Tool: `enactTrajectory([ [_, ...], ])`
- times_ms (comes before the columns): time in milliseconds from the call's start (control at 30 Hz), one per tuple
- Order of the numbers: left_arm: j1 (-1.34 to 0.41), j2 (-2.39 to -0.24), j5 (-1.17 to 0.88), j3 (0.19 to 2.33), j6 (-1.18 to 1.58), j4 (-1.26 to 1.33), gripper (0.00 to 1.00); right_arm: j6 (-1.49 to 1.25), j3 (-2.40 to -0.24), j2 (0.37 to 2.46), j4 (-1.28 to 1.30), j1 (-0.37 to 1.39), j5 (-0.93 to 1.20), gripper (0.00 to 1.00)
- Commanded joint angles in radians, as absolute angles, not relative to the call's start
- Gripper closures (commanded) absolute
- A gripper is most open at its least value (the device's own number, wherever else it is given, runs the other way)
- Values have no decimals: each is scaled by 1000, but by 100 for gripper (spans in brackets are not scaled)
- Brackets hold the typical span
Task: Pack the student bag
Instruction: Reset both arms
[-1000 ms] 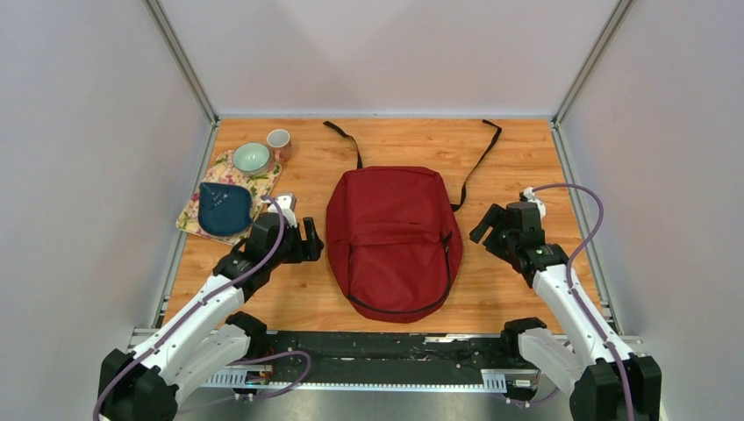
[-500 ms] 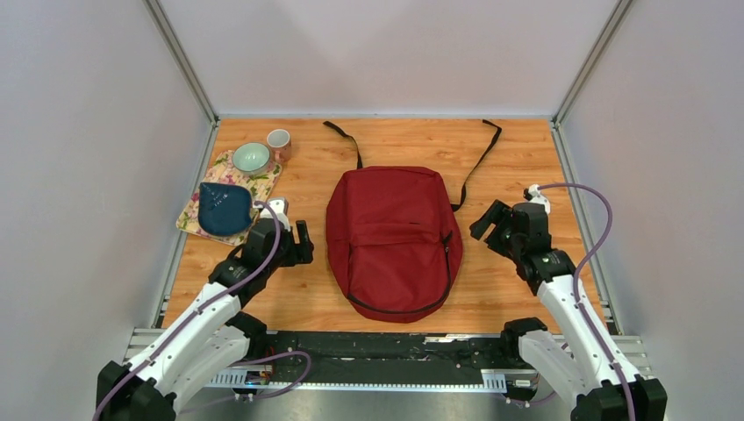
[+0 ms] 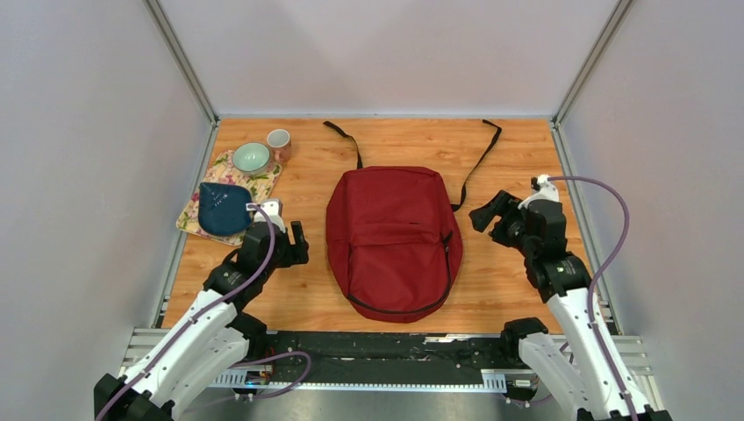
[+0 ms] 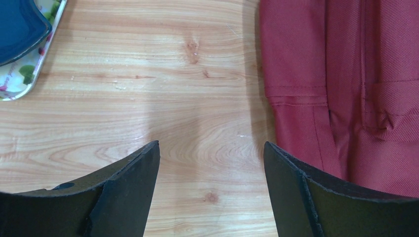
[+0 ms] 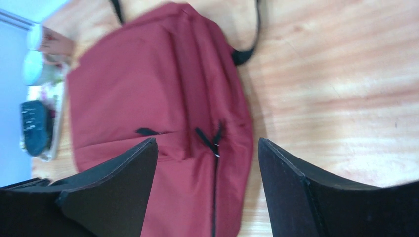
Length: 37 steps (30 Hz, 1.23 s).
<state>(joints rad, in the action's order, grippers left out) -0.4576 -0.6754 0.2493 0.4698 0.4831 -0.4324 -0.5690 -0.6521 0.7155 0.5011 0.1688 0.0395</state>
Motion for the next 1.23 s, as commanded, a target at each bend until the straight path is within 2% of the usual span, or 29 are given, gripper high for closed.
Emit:
enactTrajectory([
  [0, -454, -675, 262, 552, 434, -428, 16, -477, -833, 654, 517, 169, 100, 23],
  [167, -454, -710, 262, 652, 420, -422, 16, -437, -946, 647, 587, 170, 66, 23],
  [467, -454, -825, 239, 778, 453, -399, 16, -439, -945, 650, 589, 169, 60, 23],
  [1200, -456, -888, 230, 816, 459, -417, 15, -417, -914, 693, 606, 169, 34, 23],
])
